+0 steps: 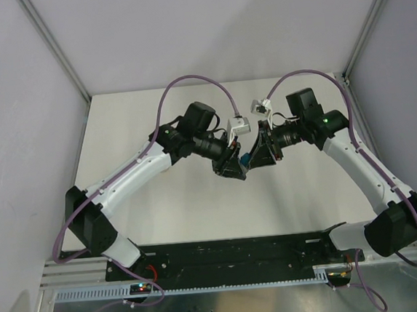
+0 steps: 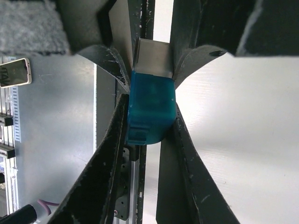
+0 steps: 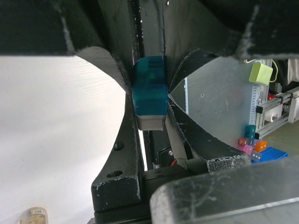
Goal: Sort the pills into containers
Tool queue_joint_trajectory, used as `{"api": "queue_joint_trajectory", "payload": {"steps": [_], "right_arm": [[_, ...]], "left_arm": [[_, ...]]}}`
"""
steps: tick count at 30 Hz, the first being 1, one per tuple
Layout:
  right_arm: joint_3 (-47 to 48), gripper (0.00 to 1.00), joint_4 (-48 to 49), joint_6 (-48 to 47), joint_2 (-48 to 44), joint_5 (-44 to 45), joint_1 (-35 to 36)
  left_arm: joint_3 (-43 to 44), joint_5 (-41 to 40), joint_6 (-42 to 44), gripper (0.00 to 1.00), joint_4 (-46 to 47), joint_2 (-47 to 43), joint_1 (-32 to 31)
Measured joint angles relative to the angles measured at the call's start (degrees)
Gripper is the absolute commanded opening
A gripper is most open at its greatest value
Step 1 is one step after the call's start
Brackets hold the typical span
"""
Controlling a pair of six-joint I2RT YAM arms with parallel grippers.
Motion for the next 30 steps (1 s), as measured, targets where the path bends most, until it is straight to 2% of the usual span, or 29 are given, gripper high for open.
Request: {"api": "queue_joint_trajectory", "payload": {"steps": [2,4,7,10,14,16,18,26,30], "right_arm": [[0.0,0.00,0.0,0.0,0.0,0.2,0.1],[0.0,0.00,0.1,0.0,-0.1,0.5,0.3],[0.0,0.00,0.1,-0.1,-0.3,0.9,0.4],[0.0,0.00,0.1,-0.2,-0.5,1.3,0.5],[0.0,0.00,0.1,-0.1,-0.6,1.9,0.7],[0.0,0.00,0.1,-0.1,-0.7,2.0,0.8],[0.0,0.00,0.1,-0.1,-0.7,2.0,1.0],[0.0,0.00,0.2,-0.3,-1.3,2.0,1.4],[0.0,0.04,0.0,-0.3,-1.6,2.0,1.5]], "left_arm": [[0.0,-0.1,-0.2,0.00,-0.1,0.0,0.0],[0.0,-0.2,-0.4,0.09,-0.2,0.0,0.0],[0.0,-0.1,-0.6,0.37,-0.3,0.0,0.0],[0.0,0.0,-0.6,0.55,-0.4,0.0,0.0],[0.0,0.3,-0.5,0.62,-0.1,0.0,0.0],[0.0,0.4,-0.5,0.60,-0.1,0.0,-0.1],[0.0,0.5,-0.5,0.52,-0.1,0.0,-0.1],[0.0,2.1,-0.9,0.05,-0.2,0.0,0.0],[0.0,2.9,-1.0,0.00,-0.2,0.1,0.0]]}}
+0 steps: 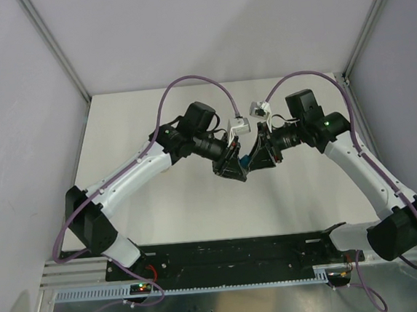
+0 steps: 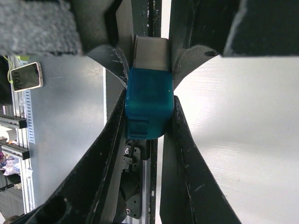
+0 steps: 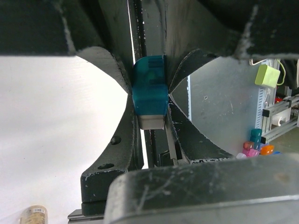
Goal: Sort the pills into containers
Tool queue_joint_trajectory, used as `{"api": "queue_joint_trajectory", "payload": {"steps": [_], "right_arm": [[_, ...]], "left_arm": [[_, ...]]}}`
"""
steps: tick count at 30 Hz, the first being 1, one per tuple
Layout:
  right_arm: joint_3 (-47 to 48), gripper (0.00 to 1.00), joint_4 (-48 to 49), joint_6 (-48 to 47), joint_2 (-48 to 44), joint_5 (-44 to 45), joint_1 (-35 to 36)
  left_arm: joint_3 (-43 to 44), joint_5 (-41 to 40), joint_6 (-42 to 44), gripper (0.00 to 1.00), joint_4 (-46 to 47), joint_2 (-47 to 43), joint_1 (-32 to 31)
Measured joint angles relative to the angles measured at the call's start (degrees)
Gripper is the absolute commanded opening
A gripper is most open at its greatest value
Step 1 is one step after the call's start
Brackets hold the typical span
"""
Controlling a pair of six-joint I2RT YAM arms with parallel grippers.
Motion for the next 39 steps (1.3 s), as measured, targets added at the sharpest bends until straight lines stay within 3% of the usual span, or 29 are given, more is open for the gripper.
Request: {"api": "queue_joint_trajectory", "payload": {"steps": [8,14,16,18,23,25,36,39], "right_arm": [[-0.3,0.41,0.1,0.1,-0.5,0.4,0.3],[-0.4,0.52,0.5,0.8,-0.6,1.6,0.6],[-0.5,0.51,0.7,0.9,-0.6,2.1,0.7],[-0.6,0.44,0.9,1.1,-0.6,2.4,0.8],[-0.7,0.11,1.0,1.2,-0.6,2.3,1.1],[-0.7,0.03,1.1,0.8,-0.6,2.2,1.1],[-0.7,0.00,0.7,0.5,-0.7,2.3,1.2],[-0.7,0.00,0.7,0.5,-0.7,2.3,1.2]], "left_arm": [[0.0,0.6,0.0,0.00,-0.1,0.0,0.0],[0.0,0.7,-0.2,0.00,0.0,0.0,0.0],[0.0,0.7,-0.2,0.00,0.0,0.0,0.0],[0.0,0.7,-0.2,0.00,0.0,0.0,0.0],[0.0,0.6,-0.3,0.00,-0.1,0.2,0.1],[0.0,0.9,-0.5,0.00,-0.3,0.2,0.1],[0.2,1.1,-0.6,0.01,-0.3,0.7,0.1],[0.3,1.1,-0.6,0.11,-0.3,0.7,0.1]]}}
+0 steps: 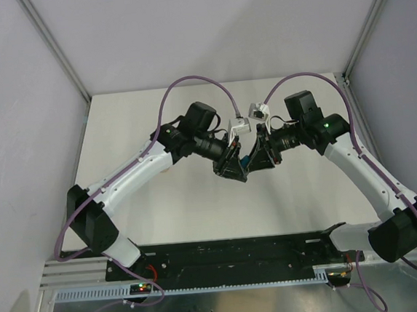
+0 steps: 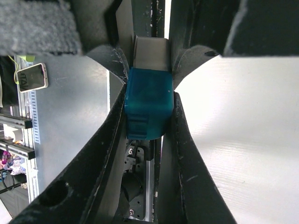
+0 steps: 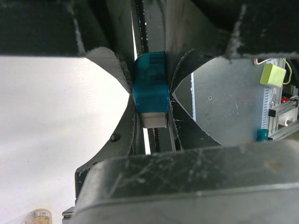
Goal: Sort the pills into containers
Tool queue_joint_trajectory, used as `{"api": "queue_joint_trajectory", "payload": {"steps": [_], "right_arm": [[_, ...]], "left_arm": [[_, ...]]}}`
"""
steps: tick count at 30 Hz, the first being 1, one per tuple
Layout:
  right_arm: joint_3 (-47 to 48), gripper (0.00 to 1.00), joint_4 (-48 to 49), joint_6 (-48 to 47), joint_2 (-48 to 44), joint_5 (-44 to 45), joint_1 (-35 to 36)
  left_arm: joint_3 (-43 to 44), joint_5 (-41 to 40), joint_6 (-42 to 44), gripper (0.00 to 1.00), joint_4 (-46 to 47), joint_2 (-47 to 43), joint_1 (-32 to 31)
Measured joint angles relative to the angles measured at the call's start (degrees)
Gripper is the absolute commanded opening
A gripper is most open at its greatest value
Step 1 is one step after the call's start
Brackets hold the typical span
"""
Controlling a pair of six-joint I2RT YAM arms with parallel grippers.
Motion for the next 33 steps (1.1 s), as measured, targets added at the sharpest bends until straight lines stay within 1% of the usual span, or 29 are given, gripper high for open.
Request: {"api": "queue_joint_trajectory", "payload": {"steps": [5,9,11,15,17,19,24,33], "right_arm": [[0.0,0.00,0.0,0.0,0.0,0.0,0.0],[0.0,0.00,0.0,0.0,0.0,0.4,0.0],[0.0,0.00,0.0,0.0,0.0,0.6,0.0],[0.0,0.00,0.0,0.1,0.0,1.2,0.0],[-0.2,0.00,0.1,0.2,0.0,1.6,0.0],[-0.6,0.00,0.4,0.7,0.0,2.0,-0.1],[-1.9,0.00,1.5,2.5,0.0,3.7,-0.7],[-4.0,0.00,7.4,8.4,0.0,7.7,-3.1]], "left_arm": [[0.0,-0.1,0.0,0.45,0.0,0.0,0.0],[0.0,-0.7,0.1,0.68,0.2,0.0,-0.1],[0.0,-0.9,0.0,0.77,0.3,0.0,-0.1],[0.0,-1.9,0.2,0.92,0.4,-0.1,-0.2],[0.0,-2.6,0.2,0.97,0.4,-0.2,-0.1],[0.0,-3.5,0.4,0.99,0.4,-0.8,0.1],[-0.5,-5.8,1.2,1.00,0.4,-4.4,1.9],[-2.1,-13.3,2.3,1.00,0.9,-11.6,8.7]]}}
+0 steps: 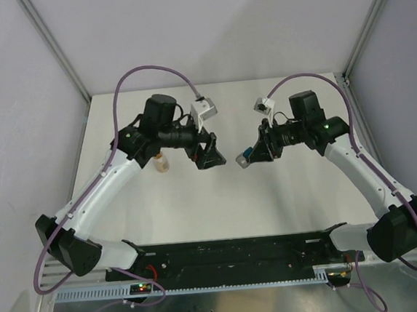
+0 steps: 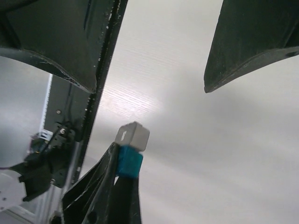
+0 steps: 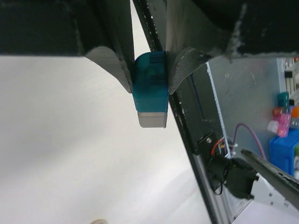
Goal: Sort the pills into containers
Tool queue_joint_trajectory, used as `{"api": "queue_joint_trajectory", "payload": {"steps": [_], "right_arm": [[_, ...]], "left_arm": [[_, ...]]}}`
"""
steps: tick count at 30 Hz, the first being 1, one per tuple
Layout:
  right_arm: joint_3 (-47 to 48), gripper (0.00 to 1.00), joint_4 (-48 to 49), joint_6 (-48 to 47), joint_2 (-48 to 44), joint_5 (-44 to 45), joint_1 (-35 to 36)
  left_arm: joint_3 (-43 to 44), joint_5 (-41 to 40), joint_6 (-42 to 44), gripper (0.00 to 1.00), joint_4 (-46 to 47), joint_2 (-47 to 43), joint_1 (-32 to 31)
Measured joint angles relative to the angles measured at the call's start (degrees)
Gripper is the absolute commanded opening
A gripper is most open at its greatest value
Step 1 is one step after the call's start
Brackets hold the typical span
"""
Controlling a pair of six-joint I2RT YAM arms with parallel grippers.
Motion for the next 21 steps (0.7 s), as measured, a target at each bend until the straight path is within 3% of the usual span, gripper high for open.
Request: {"api": "queue_joint_trajectory", "payload": {"steps": [11,21], "right_arm": [[-2.9,0.01,8.9,8.2,4.7,4.9,-5.0],[-8.1,0.01,17.1,14.2,12.2,5.3,-7.1]], "left_arm": [[-4.3,-9.6,-0.1,1.00,1.5,-4.9,3.8],[-5.6,-12.1,-0.4,1.00,2.4,-6.3,4.3]]}}
